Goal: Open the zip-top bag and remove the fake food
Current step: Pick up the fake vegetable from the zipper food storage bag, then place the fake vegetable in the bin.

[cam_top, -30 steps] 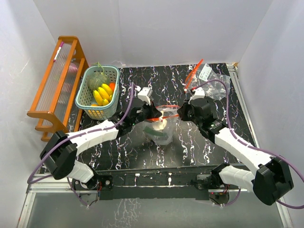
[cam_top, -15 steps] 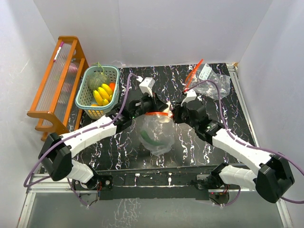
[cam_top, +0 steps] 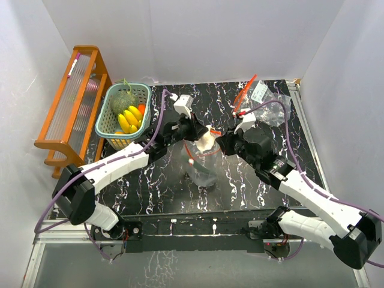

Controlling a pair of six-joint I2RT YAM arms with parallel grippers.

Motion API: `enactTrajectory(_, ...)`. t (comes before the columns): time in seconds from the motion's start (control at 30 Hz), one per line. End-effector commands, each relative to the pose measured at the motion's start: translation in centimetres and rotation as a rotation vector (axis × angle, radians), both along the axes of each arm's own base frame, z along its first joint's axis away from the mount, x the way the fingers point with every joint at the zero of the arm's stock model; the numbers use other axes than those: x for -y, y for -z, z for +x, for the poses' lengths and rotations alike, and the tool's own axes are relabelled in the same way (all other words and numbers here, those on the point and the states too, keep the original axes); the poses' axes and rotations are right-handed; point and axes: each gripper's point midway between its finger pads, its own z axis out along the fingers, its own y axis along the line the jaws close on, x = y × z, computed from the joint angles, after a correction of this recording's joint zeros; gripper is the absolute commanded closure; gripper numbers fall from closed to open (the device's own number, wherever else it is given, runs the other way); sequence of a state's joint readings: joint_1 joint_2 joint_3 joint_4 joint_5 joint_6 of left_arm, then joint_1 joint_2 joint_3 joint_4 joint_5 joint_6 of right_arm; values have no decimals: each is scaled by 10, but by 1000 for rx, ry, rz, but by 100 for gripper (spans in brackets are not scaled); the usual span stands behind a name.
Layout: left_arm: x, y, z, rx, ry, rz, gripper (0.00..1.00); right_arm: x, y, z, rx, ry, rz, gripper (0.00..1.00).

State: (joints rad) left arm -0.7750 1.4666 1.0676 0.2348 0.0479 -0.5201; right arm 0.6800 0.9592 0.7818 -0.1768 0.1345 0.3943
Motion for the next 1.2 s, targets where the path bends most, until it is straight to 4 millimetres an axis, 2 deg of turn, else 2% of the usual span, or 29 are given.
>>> enactTrajectory(0.0,-4,-29,6,25,-2,-68,100,-12,-47,5,102,-28,74,92)
enactTrajectory(0.13,5,-79,-7,70,76,-178,100,-20,-27,10,54,-32,59,92)
enactTrajectory(0.23,-12,-96,1,96,31,-151,100,-18,-17,14,40,-8,44,92)
enactTrajectory(0.27,-22,-93,8,90,0,-124,100,-16,-14,15,36,1,37,92)
enactTrajectory(0.4,-89,-107,40,70,-145,-153,100,-10,-1,19,22,37,6,92)
enactTrajectory(0.57,-155,-114,65,52,-280,-129,100,-5,28,25,-32,78,-57,92)
enactTrajectory(0.67,-200,-111,83,29,-392,-112,100,-7,30,26,-35,72,-51,92)
enactTrajectory(0.77,-255,-106,101,21,-532,-109,100,-7,30,26,-32,71,-55,92)
enactTrajectory(0.93,-336,-75,116,-43,-794,-52,100,-4,34,27,-37,75,-61,92)
enactTrajectory(1.0,-361,-59,111,-83,-874,-59,100,-1,34,27,-34,78,-62,92)
enactTrajectory(1.07,-378,-45,104,-110,-909,-96,100,1,35,27,-34,84,-63,92)
enactTrajectory(1.17,-383,-28,99,-154,-912,-105,100,1,38,27,-40,80,-66,92)
